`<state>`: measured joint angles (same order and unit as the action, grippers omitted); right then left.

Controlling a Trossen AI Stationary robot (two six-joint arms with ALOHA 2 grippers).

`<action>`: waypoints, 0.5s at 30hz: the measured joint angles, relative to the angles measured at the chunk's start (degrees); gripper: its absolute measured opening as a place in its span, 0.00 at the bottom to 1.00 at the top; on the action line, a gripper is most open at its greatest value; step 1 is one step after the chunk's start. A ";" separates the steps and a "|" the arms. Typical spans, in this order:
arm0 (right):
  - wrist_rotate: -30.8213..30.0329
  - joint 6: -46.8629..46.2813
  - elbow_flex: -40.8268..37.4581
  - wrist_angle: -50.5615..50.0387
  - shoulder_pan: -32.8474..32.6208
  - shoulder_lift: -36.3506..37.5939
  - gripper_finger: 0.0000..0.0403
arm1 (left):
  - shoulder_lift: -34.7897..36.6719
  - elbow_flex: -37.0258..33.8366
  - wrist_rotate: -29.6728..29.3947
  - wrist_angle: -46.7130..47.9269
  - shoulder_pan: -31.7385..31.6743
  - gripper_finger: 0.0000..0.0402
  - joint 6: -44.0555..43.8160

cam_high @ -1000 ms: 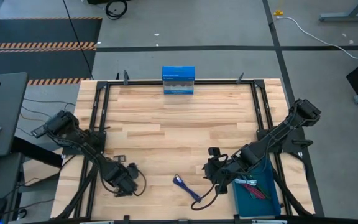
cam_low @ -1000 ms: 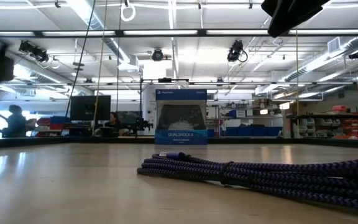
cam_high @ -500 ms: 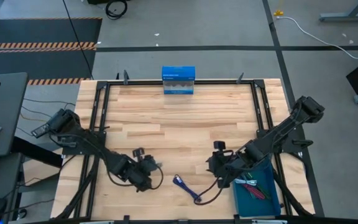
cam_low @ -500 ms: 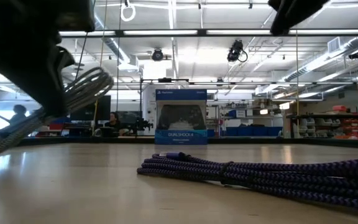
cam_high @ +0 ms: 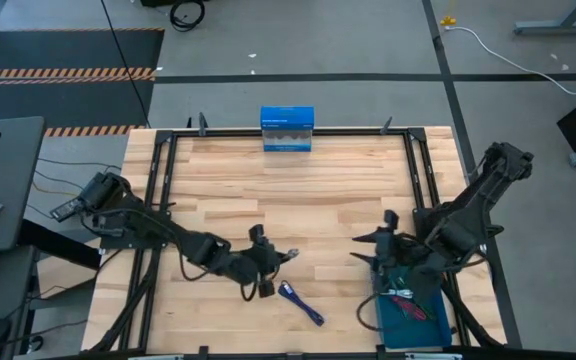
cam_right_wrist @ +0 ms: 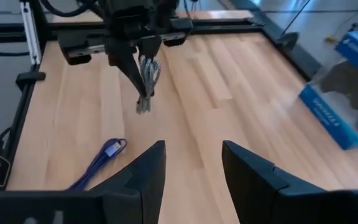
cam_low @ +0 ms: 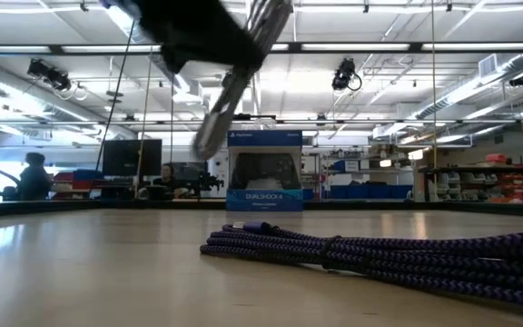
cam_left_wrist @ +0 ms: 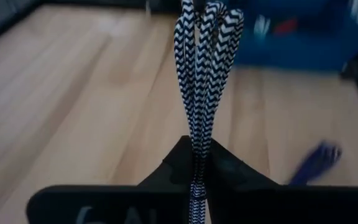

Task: Pick and place USB-C Cables
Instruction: Put the white USB cable into the blue bin

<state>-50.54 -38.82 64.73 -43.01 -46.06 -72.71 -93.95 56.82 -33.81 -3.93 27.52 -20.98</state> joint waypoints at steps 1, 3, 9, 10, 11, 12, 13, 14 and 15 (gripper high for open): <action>-1.23 -1.09 0.00 -1.11 -0.88 0.45 0.41 | 0.00 0.00 0.51 -2.13 -0.59 0.06 0.56; -3.43 -2.88 0.00 -2.76 -2.26 1.04 0.41 | 0.00 0.00 1.95 -6.08 -1.76 0.06 0.66; -5.89 -8.14 0.00 -8.37 -3.45 1.08 0.41 | 0.09 0.02 7.73 -18.15 -5.11 0.07 2.33; -5.06 -9.12 0.00 -8.90 -3.18 0.81 0.41 | 0.11 0.03 8.38 -19.91 -5.47 0.07 3.65; -4.21 -9.82 0.00 -9.42 -2.93 0.50 0.41 | 0.11 0.04 8.87 -21.85 -5.74 0.06 5.06; -3.32 -10.47 0.00 -9.90 -2.75 0.07 0.41 | 0.11 0.04 9.16 -23.82 -5.94 0.05 6.41; -2.76 -10.71 0.00 -9.95 -2.43 -0.34 0.41 | 0.11 0.04 9.42 -25.80 -6.06 0.05 7.69; -2.43 -10.74 0.00 -9.84 -2.14 -0.85 0.41 | 0.11 0.04 9.52 -27.88 -6.17 0.05 8.71; -2.35 -10.74 0.00 -9.70 -1.88 -1.40 0.41 | 0.11 0.04 9.51 -29.77 -6.20 0.05 9.81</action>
<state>-52.90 -49.56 64.73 -52.71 -47.94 -74.11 -93.84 56.86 -24.30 -33.70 21.32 -11.17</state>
